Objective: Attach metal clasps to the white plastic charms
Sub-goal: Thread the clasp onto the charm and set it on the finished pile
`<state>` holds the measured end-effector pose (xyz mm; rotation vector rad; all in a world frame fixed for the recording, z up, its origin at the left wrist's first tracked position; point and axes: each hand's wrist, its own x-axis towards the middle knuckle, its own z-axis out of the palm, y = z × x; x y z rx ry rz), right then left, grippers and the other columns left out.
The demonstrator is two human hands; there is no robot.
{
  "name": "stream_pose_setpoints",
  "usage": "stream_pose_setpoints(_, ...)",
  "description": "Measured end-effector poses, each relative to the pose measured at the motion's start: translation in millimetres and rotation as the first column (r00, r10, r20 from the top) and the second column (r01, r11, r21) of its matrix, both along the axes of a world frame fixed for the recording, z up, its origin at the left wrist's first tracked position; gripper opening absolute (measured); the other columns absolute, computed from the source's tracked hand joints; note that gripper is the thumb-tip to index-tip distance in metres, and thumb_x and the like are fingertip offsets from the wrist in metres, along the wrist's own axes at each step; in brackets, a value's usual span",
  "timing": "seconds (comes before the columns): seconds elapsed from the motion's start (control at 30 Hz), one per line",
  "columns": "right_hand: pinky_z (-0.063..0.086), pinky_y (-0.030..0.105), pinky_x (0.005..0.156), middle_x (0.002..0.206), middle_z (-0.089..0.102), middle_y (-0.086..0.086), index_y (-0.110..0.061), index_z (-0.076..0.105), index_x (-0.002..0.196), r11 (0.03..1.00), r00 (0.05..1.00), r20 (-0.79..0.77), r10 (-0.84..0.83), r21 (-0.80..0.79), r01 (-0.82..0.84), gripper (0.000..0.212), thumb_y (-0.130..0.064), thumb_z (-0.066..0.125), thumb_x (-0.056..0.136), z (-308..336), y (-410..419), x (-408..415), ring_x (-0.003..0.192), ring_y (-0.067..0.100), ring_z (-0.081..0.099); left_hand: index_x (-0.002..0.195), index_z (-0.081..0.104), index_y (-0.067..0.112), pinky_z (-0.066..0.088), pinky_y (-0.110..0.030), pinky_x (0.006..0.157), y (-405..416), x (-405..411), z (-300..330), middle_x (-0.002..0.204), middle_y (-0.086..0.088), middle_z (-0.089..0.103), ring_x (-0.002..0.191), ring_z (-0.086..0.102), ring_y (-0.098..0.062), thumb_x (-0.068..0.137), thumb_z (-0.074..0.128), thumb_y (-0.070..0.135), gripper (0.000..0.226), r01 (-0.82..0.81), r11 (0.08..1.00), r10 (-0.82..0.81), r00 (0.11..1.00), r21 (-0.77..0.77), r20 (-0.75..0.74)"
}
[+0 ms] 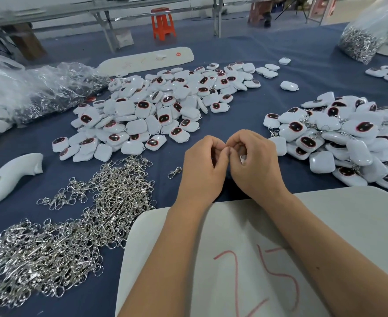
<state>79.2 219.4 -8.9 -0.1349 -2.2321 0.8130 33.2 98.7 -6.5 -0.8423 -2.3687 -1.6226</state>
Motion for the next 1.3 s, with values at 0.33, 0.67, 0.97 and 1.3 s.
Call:
stream_pose_setpoints(0.33,0.037,0.013,0.066,0.071,0.054,-0.018,-0.012,0.066,0.083,1.0,0.998,0.054,0.012,-0.012,-0.012,0.012,-0.003,0.07,0.089,1.4,-0.3,-0.1,0.067,0.0,0.053,0.088,0.067,0.022,0.046,-0.01,0.07,-7.0,-8.0,-0.1,0.082,0.013,0.069,0.077,0.063,-0.003,0.094,0.064,0.008,0.015,-0.037,0.999,0.037,0.999,-0.006,-0.013)
stream_pose_setpoints(0.67,0.037,0.014,0.065,0.07,0.052,-0.02,-0.011,0.068,0.082,1.0,0.998,0.054,0.022,-0.003,-0.021,0.011,-0.003,0.071,0.088,4.0,-2.1,2.4,0.065,-0.001,0.052,0.083,0.069,0.021,0.047,-0.011,0.07,-11.9,-12.0,0.8,0.083,0.016,0.069,0.079,0.065,-0.006,0.091,0.07,0.013,0.012,0.011,1.0,-0.011,1.0,-0.01,-0.027)
stream_pose_setpoints(0.97,0.036,0.01,0.06,0.065,0.06,-0.031,-0.015,0.076,0.088,0.945,0.985,0.069,0.159,-0.298,-0.131,0.014,-0.006,0.069,0.096,4.2,5.2,2.3,0.058,0.003,0.049,0.086,0.067,0.022,0.057,-0.033,0.075,-9.7,-13.6,-1.1,0.079,0.013,0.069,0.076,0.068,-0.013,0.094,0.067,0.012,0.012,0.01,0.997,-0.011,1.0,0.08,0.017)
stream_pose_setpoints(1.3,0.036,0.011,0.061,0.072,0.064,-0.025,-0.02,0.075,0.086,0.939,0.991,-0.015,0.133,-0.318,-0.131,0.017,-0.003,0.074,0.091,0.4,6.6,1.8,0.06,0.006,0.049,0.087,0.072,0.02,0.058,-0.033,0.08,-9.8,-12.0,0.6,0.08,0.013,0.071,0.08,0.07,-0.013,0.092,0.068,0.008,0.013,0.043,0.996,-0.043,0.999,0.073,-0.001)
